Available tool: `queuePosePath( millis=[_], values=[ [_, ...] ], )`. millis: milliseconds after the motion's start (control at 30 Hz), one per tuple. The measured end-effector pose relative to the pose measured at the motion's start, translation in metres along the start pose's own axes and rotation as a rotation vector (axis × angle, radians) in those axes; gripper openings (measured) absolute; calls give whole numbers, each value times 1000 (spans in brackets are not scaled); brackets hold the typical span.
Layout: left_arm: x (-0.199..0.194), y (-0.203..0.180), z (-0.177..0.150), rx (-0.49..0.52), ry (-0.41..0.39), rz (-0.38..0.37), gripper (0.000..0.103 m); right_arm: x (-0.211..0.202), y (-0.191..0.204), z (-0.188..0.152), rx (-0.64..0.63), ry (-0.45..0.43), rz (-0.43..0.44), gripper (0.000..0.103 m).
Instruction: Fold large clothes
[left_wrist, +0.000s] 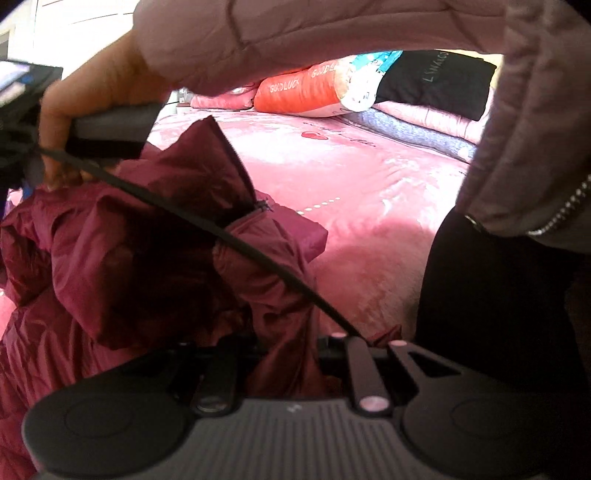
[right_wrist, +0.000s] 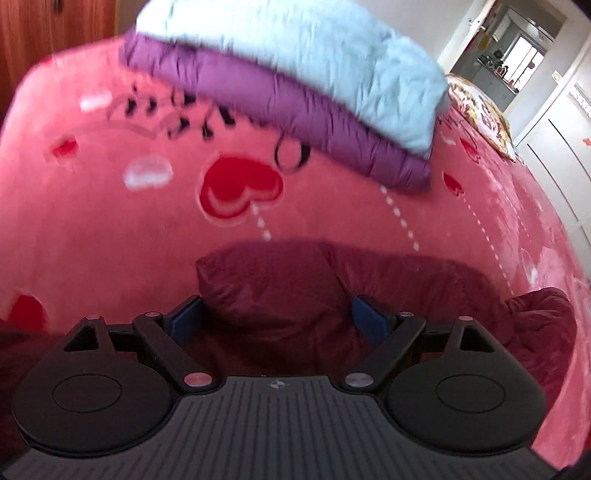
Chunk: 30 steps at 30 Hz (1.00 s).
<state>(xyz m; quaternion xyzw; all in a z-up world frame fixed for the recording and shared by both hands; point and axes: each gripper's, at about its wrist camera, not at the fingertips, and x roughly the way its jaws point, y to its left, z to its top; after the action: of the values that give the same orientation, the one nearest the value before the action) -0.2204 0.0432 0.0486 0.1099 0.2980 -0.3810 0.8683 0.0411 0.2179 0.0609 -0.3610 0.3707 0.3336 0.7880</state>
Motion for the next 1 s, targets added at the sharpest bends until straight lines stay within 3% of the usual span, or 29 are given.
queuePosePath(
  millis=[67, 233, 333, 433, 567, 733, 900, 1000],
  values=[
    [1, 2, 0, -5, 6, -8, 14, 11, -2, -10, 11, 20, -3, 103],
    [1, 4, 0, -24, 17, -24, 14, 20, -25, -34, 194, -7, -9, 41],
    [4, 8, 5, -39, 23, -24, 14, 4, -36, -47, 282, -76, -30, 22],
    [-1, 10, 9, -31, 29, -11, 13, -18, -47, -59, 372, -168, -76, 18],
    [-7, 7, 15, -29, 45, 16, 13, -65, -75, -87, 584, -348, -180, 16],
    [-19, 12, 24, -50, 55, 69, 12, -142, -108, -150, 882, -566, -316, 16],
    [-42, 21, 35, -82, 33, 179, 11, -223, -114, -228, 1133, -791, -424, 16],
    [-63, 31, 47, -106, -11, 266, 11, -265, -107, -263, 1194, -876, -501, 16]
  ],
)
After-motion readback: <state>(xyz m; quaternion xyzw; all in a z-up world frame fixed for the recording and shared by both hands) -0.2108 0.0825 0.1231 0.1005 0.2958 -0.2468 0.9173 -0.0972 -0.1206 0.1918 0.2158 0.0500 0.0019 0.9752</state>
